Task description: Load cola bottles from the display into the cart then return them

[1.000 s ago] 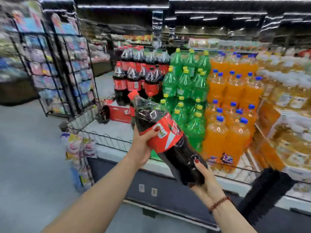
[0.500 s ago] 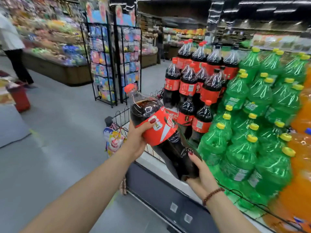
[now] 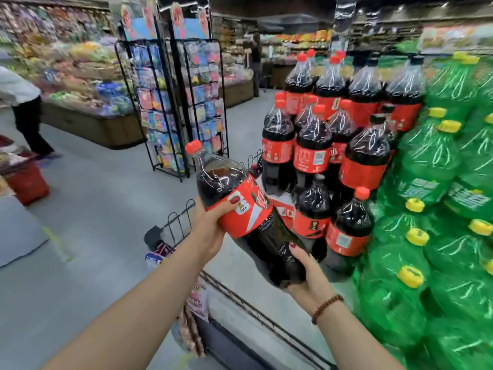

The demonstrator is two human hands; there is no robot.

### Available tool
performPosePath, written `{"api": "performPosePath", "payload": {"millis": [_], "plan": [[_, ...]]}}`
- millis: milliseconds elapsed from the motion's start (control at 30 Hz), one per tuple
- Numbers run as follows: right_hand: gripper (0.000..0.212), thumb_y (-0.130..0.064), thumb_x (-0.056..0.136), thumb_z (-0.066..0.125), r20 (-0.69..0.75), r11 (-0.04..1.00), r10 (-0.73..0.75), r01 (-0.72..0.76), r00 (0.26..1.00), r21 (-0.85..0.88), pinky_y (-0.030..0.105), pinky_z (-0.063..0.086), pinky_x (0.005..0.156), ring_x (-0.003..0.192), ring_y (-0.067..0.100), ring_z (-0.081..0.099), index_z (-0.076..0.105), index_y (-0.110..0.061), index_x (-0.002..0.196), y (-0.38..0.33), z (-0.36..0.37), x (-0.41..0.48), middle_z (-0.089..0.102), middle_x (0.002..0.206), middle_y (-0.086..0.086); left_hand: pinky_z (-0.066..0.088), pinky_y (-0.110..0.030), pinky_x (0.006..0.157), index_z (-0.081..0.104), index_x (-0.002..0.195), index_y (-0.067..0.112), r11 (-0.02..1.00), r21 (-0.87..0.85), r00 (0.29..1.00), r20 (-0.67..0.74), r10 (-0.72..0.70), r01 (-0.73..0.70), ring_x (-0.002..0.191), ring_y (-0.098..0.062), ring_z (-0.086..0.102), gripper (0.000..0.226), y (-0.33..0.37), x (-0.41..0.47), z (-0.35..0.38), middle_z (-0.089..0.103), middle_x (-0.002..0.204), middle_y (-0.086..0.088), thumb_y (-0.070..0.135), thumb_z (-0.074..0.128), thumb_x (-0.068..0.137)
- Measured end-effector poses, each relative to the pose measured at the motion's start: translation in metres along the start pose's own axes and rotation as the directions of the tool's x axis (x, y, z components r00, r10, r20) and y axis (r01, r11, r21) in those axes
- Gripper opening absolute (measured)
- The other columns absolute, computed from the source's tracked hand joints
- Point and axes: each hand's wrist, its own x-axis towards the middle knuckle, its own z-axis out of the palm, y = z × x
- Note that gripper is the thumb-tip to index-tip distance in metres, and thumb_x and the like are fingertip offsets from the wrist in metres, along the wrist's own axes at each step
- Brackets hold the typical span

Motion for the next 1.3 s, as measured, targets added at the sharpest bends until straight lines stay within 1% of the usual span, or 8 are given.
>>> {"api": "performPosePath", "payload": {"millis": [133,267,467,633,733,867,1033,1300], "plan": [[0.062,-0.024,0.072,0.078,-0.086,0.976,-0.012,-0.007,0.996,-0.217,0.058,0.048,0.086,0.112,0.04,0.059,0.053,-0.001,0.123,-0.01,-0.009,0.036,0.063,0.122,0.022,0.059,-0.038,0.074,0.043,0.138,0.006,0.999,0.032,0.999,0.03,-0.033,0.032,0.099,-0.029,0.067,0.099,-0.005,0.043,0.002,0.061,0.129,-0.021,0.003,0.079,0.046],[0.039,-0.033,0.077,0.071,-0.138,0.872,-0.075,-0.002,0.988,-0.489,0.044,0.053,0.082,0.105,0.027,0.061,0.063,-0.013,0.11,-0.021,-0.013,0.061,0.065,0.118,0.013,0.058,-0.037,0.067,0.051,0.126,0.008,0.995,0.097,0.989,0.146,-0.01,-0.004,0.088,-0.025,0.071,0.094,-0.008,0.084,0.01,0.072,0.106,-0.011,0.007,0.081,0.037],[0.024,-0.028,0.089,0.06,-0.034,0.612,-0.459,0.288,0.888,-0.736,0.012,0.045,0.087,0.108,-0.001,0.059,0.06,-0.027,0.113,-0.071,0.043,0.106,0.065,0.115,-0.011,0.057,-0.039,0.069,0.049,0.123,0.002,0.987,0.156,0.955,0.288,-0.073,0.029,0.092,-0.03,0.069,0.095,-0.02,0.154,0.015,0.069,0.11,-0.018,0.005,0.084,0.035],[0.024,-0.032,0.088,0.056,0.054,0.486,-0.58,0.399,0.813,-0.777,0.013,0.046,0.088,0.103,-0.008,0.057,0.059,-0.03,0.113,-0.12,0.105,0.142,0.061,0.114,-0.017,0.054,-0.059,0.086,0.044,0.13,0.005,0.951,0.308,0.901,0.405,-0.154,0.024,0.11,-0.044,0.062,0.106,-0.046,0.205,0.009,0.061,0.123,-0.025,0.002,0.09,0.035],[0.03,-0.018,0.086,0.069,0.056,0.389,-0.565,0.326,0.823,-0.862,0.018,0.046,0.095,0.102,-0.006,0.058,0.06,-0.032,0.111,-0.132,0.121,0.162,0.061,0.113,-0.016,0.051,-0.053,0.095,0.046,0.125,0.018,0.903,0.427,0.867,0.469,-0.168,-0.056,0.114,-0.03,0.062,0.107,-0.06,0.223,0.007,0.062,0.125,-0.013,0.015,0.093,0.029],[0.04,-0.009,0.079,0.076,0.003,0.36,-0.582,0.261,0.813,-0.896,0.008,0.045,0.082,0.08,-0.019,0.058,0.056,-0.042,0.089,-0.13,0.112,0.187,0.061,0.088,-0.024,0.052,-0.037,0.095,0.044,0.122,0.024,0.853,0.51,0.808,0.546,-0.22,-0.112,0.112,-0.013,0.062,0.105,-0.079,0.238,0.004,0.061,0.124,0.003,0.023,0.092,0.029],[0.027,-0.012,0.075,0.079,-0.143,0.388,-0.655,0.167,0.742,-0.906,0.031,0.053,0.092,0.099,0.02,0.067,0.072,-0.011,0.102,-0.119,0.091,0.207,0.072,0.1,0.008,0.046,-0.006,0.076,0.037,0.122,0.018,0.85,0.52,0.761,0.585,-0.281,-0.086,0.089,0.019,0.057,0.1,-0.101,0.242,0.002,0.054,0.112,0.012,0.006,0.086,0.036],[0.026,0.001,0.073,0.078,-0.276,0.493,-0.642,0.11,0.715,-0.863,0.033,0.055,0.089,0.092,0.014,0.068,0.073,-0.009,0.097,-0.101,0.071,0.218,0.074,0.098,0.008,0.044,-0.008,0.085,0.035,0.119,0.025,0.836,0.537,0.708,0.633,-0.311,-0.112,0.102,0.014,0.056,0.101,-0.132,0.252,-0.01,0.052,0.118,0.011,0.023,0.091,0.035]]}}
